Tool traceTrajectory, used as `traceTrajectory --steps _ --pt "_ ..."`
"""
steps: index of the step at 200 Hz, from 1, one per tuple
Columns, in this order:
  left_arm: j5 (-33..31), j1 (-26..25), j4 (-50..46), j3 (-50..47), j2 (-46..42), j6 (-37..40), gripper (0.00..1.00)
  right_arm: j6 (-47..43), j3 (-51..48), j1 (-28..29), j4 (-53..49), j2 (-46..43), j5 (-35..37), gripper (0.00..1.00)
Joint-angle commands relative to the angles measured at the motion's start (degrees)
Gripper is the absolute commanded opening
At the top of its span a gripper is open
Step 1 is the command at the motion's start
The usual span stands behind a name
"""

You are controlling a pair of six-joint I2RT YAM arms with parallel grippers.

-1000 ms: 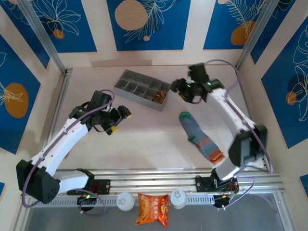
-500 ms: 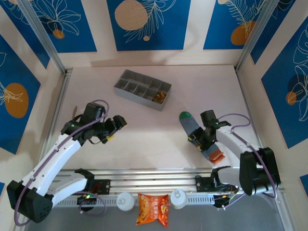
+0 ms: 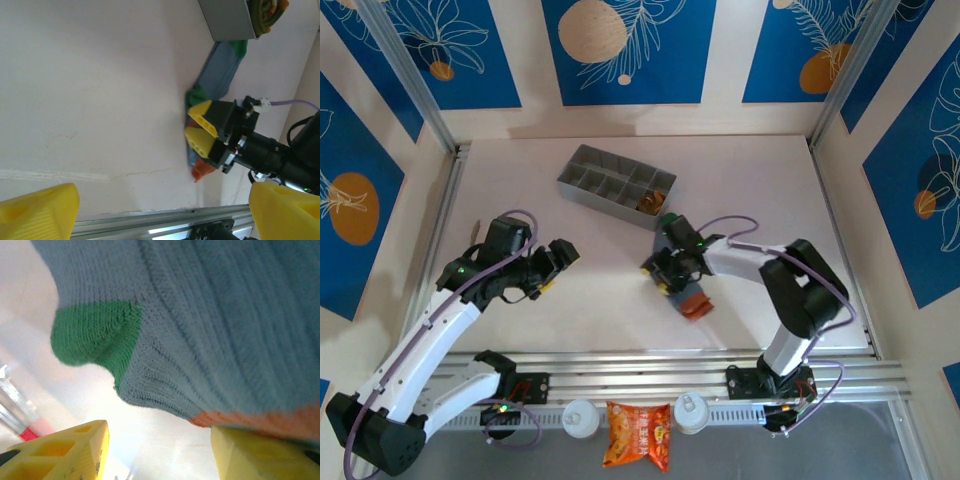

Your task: Roll the socks

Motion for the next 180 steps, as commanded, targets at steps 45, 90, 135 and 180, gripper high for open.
traceTrajectory --steps 45,90,135,180 --pt "-1.4 0.7 -0.2 -0.2 0.0 -1.0 0.87 17.6 11.1 8.7 0.4 13.2 -4.3 0.59" --pt "-0.8 0.7 1.1 -0.6 1.2 -1.5 0.87 12.6 17.6 7.1 -6.1 10.8 -6.6 0.61" --pt "1.6 0.2 5.1 -2.5 3.5 -3.1 0.83 -3.4 26.4 3.4 -19.2 4.5 2.6 0.60" --pt "3.4 -6.8 16.3 -6.8 12.0 -7.4 0.72 -15.7 38.0 -0.7 -17.9 13.9 3.0 0.53"
